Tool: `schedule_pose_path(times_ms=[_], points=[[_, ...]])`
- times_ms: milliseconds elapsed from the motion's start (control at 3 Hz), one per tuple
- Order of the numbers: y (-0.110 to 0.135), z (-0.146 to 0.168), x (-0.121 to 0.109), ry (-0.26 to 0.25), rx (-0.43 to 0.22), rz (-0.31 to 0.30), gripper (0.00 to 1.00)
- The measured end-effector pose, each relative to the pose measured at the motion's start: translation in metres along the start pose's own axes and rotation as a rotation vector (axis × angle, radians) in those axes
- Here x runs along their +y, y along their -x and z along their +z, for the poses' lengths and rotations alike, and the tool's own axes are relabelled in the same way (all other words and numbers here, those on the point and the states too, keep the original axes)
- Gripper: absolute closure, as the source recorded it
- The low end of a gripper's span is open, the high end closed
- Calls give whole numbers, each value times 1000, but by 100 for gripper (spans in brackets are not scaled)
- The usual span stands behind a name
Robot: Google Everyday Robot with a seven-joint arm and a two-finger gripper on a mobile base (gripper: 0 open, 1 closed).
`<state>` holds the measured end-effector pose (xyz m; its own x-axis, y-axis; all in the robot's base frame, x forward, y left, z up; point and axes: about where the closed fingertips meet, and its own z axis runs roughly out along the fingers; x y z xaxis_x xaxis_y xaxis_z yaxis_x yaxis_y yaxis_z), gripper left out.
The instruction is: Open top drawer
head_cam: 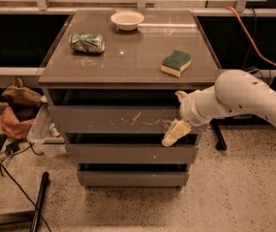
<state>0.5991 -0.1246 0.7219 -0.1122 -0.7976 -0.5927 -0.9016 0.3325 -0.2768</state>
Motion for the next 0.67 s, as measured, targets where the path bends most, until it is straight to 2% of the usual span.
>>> schedule_pose_path(times_ms=[333, 667], points=[[0, 0, 0, 0, 0, 0, 0], [-5, 42, 7, 31, -28, 3, 0]])
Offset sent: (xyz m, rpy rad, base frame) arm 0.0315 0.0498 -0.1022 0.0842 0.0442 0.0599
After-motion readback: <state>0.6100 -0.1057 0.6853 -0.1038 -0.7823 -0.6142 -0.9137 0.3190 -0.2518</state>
